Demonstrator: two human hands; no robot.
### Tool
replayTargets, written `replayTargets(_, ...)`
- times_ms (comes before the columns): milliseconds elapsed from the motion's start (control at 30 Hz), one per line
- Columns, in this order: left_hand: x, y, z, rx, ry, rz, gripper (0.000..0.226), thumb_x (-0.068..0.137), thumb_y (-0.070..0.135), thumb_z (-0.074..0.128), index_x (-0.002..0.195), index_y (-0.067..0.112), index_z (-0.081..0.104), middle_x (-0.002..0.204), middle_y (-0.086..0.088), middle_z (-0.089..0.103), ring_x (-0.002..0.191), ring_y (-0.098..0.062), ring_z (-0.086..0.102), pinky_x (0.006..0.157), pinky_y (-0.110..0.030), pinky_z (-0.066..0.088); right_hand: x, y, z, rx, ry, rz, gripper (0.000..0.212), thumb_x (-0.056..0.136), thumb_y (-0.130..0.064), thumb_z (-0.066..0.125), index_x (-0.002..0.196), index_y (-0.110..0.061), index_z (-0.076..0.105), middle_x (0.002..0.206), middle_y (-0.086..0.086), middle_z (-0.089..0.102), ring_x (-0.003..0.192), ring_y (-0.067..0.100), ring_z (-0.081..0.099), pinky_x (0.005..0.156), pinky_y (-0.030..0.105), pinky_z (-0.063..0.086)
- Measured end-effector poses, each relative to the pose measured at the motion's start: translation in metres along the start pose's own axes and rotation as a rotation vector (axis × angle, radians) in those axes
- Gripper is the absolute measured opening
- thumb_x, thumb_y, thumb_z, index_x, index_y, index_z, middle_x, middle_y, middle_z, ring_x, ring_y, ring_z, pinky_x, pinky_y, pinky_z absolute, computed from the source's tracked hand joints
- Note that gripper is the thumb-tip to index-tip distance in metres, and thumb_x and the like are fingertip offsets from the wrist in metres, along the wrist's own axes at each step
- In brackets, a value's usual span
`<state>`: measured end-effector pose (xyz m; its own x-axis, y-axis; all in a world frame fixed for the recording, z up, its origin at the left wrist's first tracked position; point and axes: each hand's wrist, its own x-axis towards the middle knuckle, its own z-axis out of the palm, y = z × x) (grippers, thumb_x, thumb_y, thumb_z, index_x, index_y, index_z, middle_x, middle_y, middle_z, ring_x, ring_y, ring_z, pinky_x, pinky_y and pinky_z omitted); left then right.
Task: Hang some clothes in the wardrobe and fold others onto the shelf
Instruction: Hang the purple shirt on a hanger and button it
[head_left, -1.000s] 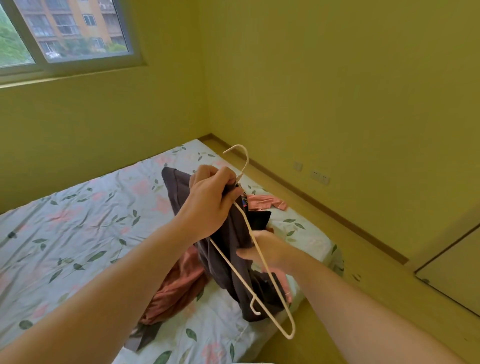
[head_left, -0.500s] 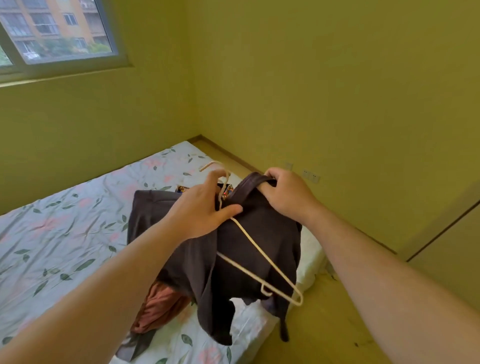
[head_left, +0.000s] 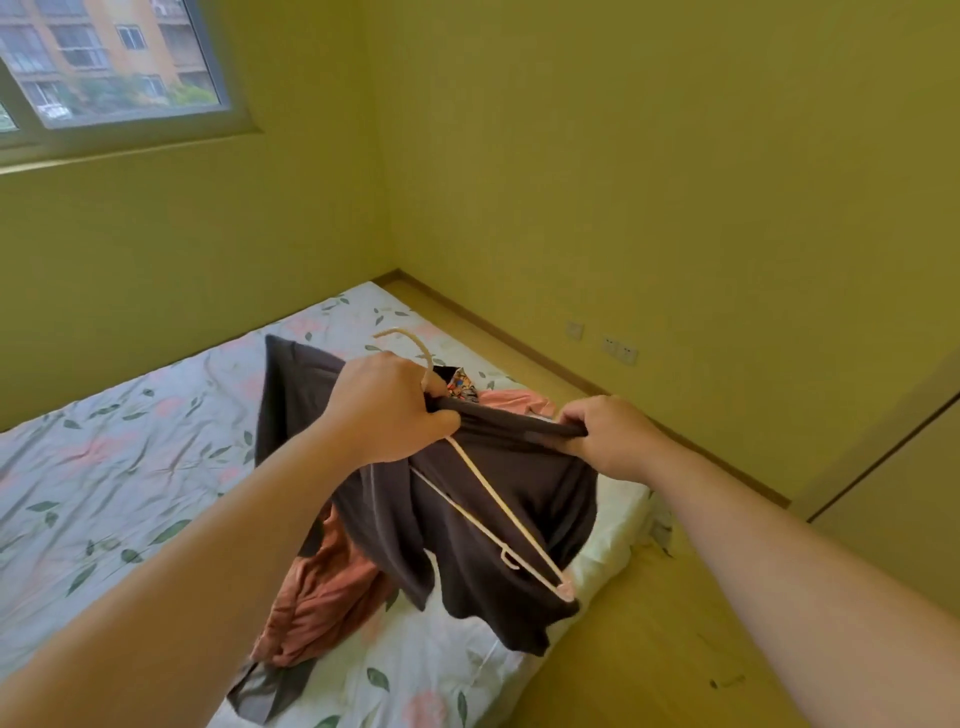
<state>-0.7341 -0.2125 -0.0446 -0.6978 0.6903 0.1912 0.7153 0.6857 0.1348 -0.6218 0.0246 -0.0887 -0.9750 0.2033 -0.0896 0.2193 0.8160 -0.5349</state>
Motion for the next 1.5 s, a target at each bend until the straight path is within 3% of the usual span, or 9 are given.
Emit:
replayTargets(100,-0.001,0.006,-0.004,-0.014,0.047,0.024,0.029,0.067,0.050,0.045,0.046,0.032,0.036,0.047,0.007,0.041,0.056,-0.014,0.041,0.052,-0.025,0.025,-0.002,-0.008,0.009,0.123,0.106,-0.002,0.016,0.100,-0.016,0.057,0.087,-0.021,0.065,0.076,-0.032,0.049,0.065,-0.015,0.055,0.056,0.003,0.036)
replayTargets(233,0.005,0.004,-0.011,-0.053,0.075,0.005,0.027,0.073,0.047,0.055,0.054,0.031,0.042,0.050,0.007,0.044,0.056,-0.011,0.042,0.052,-0.025,0.027,0.004,-0.012,0.018,0.253,0.132,0.164,0.045,0.103,-0.033,0.050,0.058,-0.034,0.042,0.054,-0.017,0.040,0.052,0.005,0.037,0.046,0.017,0.027)
replayTargets(300,0.006,0.000,-0.010,-0.054,0.025,0.027,0.016,0.069,0.048,0.054,0.082,0.038,0.056,0.064,0.009,0.058,0.066,-0.015,0.055,0.052,-0.025,0.033,0.007,-0.018,0.018,0.361,0.147,0.219,0.043,0.102,-0.037,0.049,0.059,-0.030,0.049,0.058,-0.004,0.049,0.057,0.016,0.042,0.054,0.027,0.027)
replayTargets(433,0.006,0.010,0.007,-0.109,-0.101,0.118,0.079,0.061,0.049,0.050,0.138,0.034,0.041,0.101,0.008,0.066,0.088,-0.019,0.061,0.070,-0.037,0.054,0.016,-0.053,0.008,0.510,0.209,0.176,0.043,0.098,-0.035,0.049,0.063,-0.010,0.053,0.057,-0.002,0.049,0.057,0.013,0.039,0.055,0.031,0.027)
replayTargets(767,0.002,0.020,0.041,-0.887,-0.104,-0.043,0.030,0.072,0.039,0.078,0.099,0.030,0.069,0.089,-0.002,0.073,0.090,-0.024,0.069,0.083,-0.050,0.053,0.016,-0.072,0.001,0.665,0.074,0.091,0.041,0.099,-0.036,0.049,0.081,-0.002,0.065,0.072,0.005,0.059,0.068,0.020,0.053,0.064,0.033,0.039)
replayTargets(1033,0.002,0.008,0.029,-0.712,-0.144,-0.215,0.014,0.076,0.025,0.078,0.088,0.018,0.073,0.080,-0.013,0.072,0.079,-0.028,0.068,0.075,-0.047,0.054,0.011,-0.048,0.001,0.344,-0.101,-0.094,0.028,0.086,-0.038,0.075,0.088,-0.011,0.069,0.078,-0.001,0.065,0.072,0.011,0.056,0.064,0.029,0.040)
replayTargets(1200,0.005,-0.004,0.004,-0.720,0.052,-0.233,0.008,0.089,0.019,0.071,0.097,0.017,0.073,0.086,-0.013,0.073,0.084,-0.030,0.068,0.080,-0.046,0.053,0.001,-0.026,0.006,0.186,-0.168,-0.152,0.011,0.089,-0.013,0.073,0.094,-0.023,0.073,0.130,-0.017,0.055,0.119,0.002,0.051,0.085,0.003,0.037)
replayTargets(1333,0.007,-0.002,-0.001,-0.604,0.138,-0.180,0.015,0.091,0.034,0.067,0.088,0.020,0.068,0.075,-0.009,0.068,0.074,-0.026,0.064,0.072,-0.047,0.052,0.004,-0.021,0.023,0.179,-0.204,0.040,0.032,0.101,-0.030,0.055,0.077,-0.013,0.069,0.085,-0.004,0.066,0.089,0.023,0.061,0.068,0.017,0.040)
replayTargets(1500,0.001,-0.018,-0.006,-0.362,-0.010,-0.238,0.064,0.063,0.082,0.061,0.088,0.024,0.065,0.073,0.002,0.067,0.074,-0.016,0.063,0.070,-0.039,0.053,0.006,-0.016,0.020,0.616,0.074,0.272,0.034,0.100,-0.026,0.057,0.067,-0.019,0.053,0.057,-0.016,0.058,0.052,-0.004,0.051,0.054,0.011,0.038)
